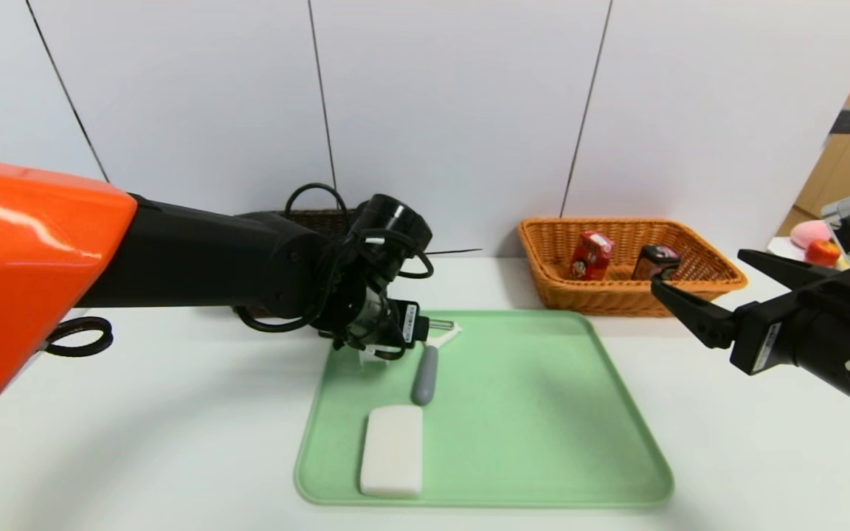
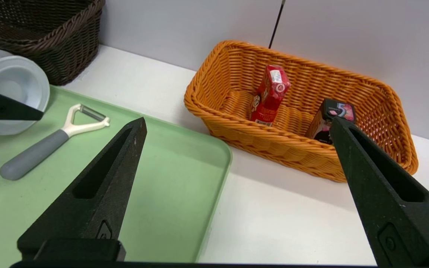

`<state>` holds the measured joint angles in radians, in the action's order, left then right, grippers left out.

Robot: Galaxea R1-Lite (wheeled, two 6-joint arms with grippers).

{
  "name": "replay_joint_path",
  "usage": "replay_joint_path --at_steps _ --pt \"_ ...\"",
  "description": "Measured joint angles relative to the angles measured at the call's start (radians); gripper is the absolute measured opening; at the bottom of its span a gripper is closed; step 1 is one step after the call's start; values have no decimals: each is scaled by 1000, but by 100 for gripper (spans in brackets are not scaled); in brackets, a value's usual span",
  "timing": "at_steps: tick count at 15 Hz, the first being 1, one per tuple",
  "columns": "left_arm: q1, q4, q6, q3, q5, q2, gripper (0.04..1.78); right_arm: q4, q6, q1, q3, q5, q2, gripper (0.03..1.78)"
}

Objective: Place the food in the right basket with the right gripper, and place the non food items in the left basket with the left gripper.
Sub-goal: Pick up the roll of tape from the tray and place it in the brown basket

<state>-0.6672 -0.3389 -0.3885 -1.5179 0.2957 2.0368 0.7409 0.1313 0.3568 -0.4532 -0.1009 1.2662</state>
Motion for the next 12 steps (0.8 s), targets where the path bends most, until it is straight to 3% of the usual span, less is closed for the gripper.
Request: replay_joint_path --at_steps 5,8,12 --pt "20 3 3 -2 4 8 169 5 0 0 11 3 0 169" --pt "26 20 8 -6 0 10 121 3 0 0 13 4 2 169" --pt "27 34 12 -7 0 11 76 5 0 1 18 3 2 169"
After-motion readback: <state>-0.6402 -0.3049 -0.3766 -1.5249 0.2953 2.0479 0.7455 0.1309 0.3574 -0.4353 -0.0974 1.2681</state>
